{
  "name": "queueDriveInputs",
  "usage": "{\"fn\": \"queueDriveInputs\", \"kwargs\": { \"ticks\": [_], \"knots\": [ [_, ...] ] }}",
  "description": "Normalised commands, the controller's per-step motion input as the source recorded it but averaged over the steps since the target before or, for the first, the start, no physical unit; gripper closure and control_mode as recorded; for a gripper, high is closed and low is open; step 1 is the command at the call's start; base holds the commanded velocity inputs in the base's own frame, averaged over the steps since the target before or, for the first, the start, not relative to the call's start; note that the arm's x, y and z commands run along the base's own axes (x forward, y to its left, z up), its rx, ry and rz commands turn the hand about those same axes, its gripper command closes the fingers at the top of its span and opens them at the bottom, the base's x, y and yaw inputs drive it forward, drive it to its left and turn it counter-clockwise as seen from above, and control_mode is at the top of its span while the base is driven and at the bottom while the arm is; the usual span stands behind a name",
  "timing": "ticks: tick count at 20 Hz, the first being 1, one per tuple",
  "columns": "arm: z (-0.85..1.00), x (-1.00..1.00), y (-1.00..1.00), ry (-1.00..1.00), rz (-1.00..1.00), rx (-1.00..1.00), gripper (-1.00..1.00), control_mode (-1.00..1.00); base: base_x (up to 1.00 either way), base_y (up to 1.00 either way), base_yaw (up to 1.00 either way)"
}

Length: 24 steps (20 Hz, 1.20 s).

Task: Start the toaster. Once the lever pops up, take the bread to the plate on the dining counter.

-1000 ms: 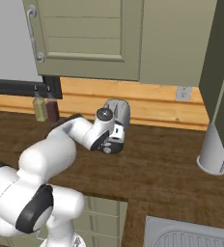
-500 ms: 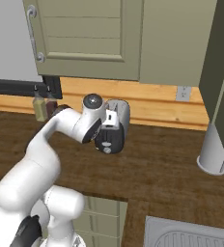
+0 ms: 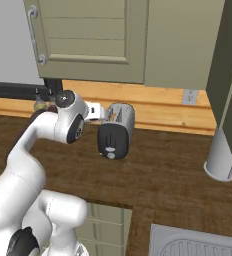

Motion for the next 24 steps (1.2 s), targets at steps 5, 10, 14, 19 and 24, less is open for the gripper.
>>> {"fn": "queueDriveInputs", "kwargs": {
  "ticks": [5,10,14,19,24],
  "knots": [
    [0.12,0.01,-0.02,-0.02,0.0,-0.03,1.0,-1.0,0.0,0.0,0.0],
    [0.0,0.29,0.0,0.0,-0.01,-0.03,-1.0,-1.0,0.0,0.0,0.0],
    [0.0,0.66,-0.01,0.0,-0.09,0.0,-1.0,-1.0,0.0,0.0,0.0],
    [-0.1,0.62,-0.11,0.0,-0.09,0.0,-1.0,-1.0,0.0,0.0,0.0],
    [-0.21,0.22,-0.32,-0.03,-0.07,0.0,-1.0,-1.0,0.0,0.0,0.0]
  ]
}}
